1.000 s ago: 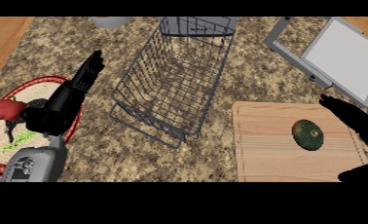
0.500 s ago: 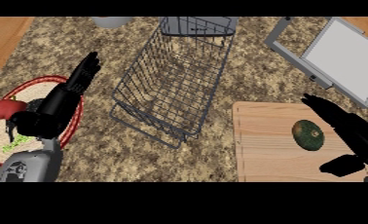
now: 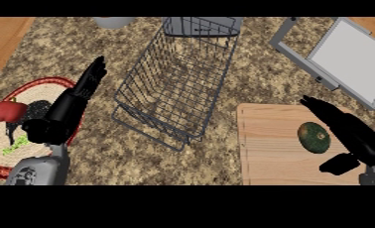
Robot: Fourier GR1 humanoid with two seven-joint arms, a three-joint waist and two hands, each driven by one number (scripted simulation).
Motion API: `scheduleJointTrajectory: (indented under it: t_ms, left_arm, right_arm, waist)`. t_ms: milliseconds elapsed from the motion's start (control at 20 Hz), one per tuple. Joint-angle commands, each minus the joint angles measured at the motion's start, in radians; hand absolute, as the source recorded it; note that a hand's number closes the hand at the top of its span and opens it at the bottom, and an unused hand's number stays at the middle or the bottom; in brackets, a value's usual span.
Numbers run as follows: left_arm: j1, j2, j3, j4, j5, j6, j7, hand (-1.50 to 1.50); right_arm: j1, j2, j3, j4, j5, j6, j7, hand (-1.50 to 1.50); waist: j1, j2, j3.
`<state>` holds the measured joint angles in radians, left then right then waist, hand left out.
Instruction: Pick the squash from the cutting board and place it in the basket
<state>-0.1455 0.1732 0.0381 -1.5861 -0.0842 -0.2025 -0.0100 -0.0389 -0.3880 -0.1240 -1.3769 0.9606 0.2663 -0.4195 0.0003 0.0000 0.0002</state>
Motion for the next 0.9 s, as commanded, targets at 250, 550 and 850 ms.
scheduleJointTrajectory:
  t_ms: [250, 550, 850]
  left_arm:
    - [0.026, -0.009, -0.001, -0.146, 0.013, -0.013, 0.122, 0.00]
    - [-0.007, -0.011, 0.034, -0.051, 0.015, -0.014, 0.068, 0.00]
    - [0.013, -0.015, 0.022, 0.007, -0.010, -0.028, -0.001, 0.00]
  right_arm:
    - [0.003, -0.032, 0.003, 0.116, 0.026, 0.004, -0.085, -1.50]
    - [-0.040, 0.020, 0.089, 0.112, 0.114, -0.008, -0.031, 1.50]
    - [-0.038, -0.010, 0.112, 0.143, 0.185, -0.115, -0.102, 1.50]
  waist:
    - [0.003, -0.001, 0.000]
    - [0.001, 0.000, 0.000]
    - [0.001, 0.001, 0.000]
